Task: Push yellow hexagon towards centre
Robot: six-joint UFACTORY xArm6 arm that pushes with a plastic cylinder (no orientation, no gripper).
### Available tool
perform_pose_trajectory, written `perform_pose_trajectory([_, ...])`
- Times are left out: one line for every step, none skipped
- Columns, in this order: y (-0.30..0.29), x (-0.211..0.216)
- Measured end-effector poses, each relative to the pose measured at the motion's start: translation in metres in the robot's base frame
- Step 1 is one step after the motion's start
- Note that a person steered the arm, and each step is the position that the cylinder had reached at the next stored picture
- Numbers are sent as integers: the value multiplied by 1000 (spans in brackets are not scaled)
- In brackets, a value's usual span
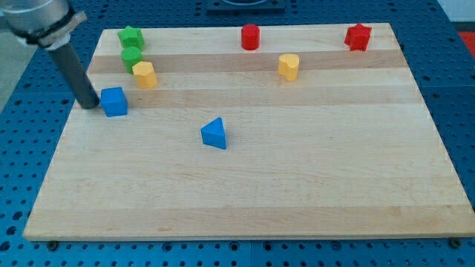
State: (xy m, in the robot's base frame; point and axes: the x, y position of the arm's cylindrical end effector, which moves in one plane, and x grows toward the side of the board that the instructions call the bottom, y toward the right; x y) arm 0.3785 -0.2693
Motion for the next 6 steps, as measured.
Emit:
perform_pose_trajectory([0, -43])
perform_pose_trajectory([14, -65])
perform_pose_trajectory([55, -66])
perform_pose_trajectory([98, -62])
perform_pose_trajectory([133, -53])
perform_pose_trajectory([138, -53])
